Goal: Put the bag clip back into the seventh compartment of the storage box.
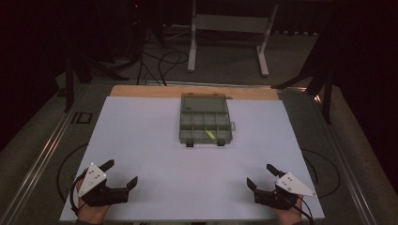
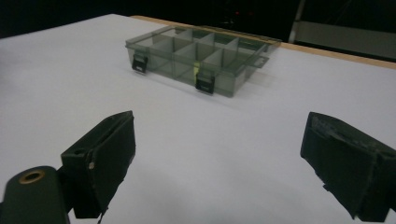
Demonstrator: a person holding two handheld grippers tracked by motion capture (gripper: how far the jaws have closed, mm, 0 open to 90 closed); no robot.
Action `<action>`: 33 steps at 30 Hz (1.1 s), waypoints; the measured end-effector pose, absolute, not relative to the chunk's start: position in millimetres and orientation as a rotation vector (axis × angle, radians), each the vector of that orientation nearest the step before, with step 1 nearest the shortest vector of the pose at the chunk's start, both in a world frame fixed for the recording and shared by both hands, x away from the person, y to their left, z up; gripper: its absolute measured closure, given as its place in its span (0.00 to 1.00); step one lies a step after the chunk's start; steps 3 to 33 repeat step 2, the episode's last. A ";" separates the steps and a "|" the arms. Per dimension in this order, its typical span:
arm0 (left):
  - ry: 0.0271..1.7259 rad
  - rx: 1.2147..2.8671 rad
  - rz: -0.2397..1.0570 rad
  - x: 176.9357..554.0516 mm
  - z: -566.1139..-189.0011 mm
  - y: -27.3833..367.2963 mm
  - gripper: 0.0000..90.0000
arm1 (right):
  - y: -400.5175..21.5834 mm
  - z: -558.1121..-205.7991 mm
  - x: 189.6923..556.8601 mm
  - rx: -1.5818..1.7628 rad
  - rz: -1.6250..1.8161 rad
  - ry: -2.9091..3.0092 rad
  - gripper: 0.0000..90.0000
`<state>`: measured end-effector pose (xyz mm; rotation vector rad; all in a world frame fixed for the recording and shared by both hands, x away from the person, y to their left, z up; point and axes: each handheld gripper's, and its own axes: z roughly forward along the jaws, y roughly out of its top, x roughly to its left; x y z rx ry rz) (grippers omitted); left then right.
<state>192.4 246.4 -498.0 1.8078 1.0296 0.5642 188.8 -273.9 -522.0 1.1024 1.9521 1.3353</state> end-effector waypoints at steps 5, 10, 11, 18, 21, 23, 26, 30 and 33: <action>1.030 1.814 0.563 192.9 -498.5 245.6 0.00 | -275.1 -522.7 186.7 1.097 1.316 1.940 0.11; 1.030 1.814 0.563 192.9 -498.5 245.6 0.00 | -275.1 -522.7 186.7 1.097 1.316 1.940 0.11; 1.030 1.814 0.563 192.9 -498.5 245.6 0.00 | -275.1 -522.7 186.7 1.097 1.316 1.940 0.11; 1.030 1.814 0.563 192.9 -498.5 245.6 0.00 | -275.1 -522.7 186.7 1.097 1.316 1.940 0.11; 1.030 1.814 0.563 192.9 -498.5 245.6 0.00 | -275.1 -522.7 186.7 1.097 1.316 1.940 0.11; 1.030 1.814 0.563 192.9 -498.5 245.6 0.00 | -275.1 -522.7 186.7 1.097 1.316 1.940 0.11; 1.030 1.814 0.563 192.9 -498.5 245.6 0.00 | -275.1 -522.7 186.7 1.097 1.316 1.940 0.11; 1.030 1.814 0.563 192.9 -498.5 245.6 0.00 | -275.1 -522.7 186.7 1.097 1.316 1.940 0.11; 1.030 1.814 0.563 192.9 -498.5 245.6 0.00 | -275.1 -522.7 186.7 1.097 1.316 1.940 0.11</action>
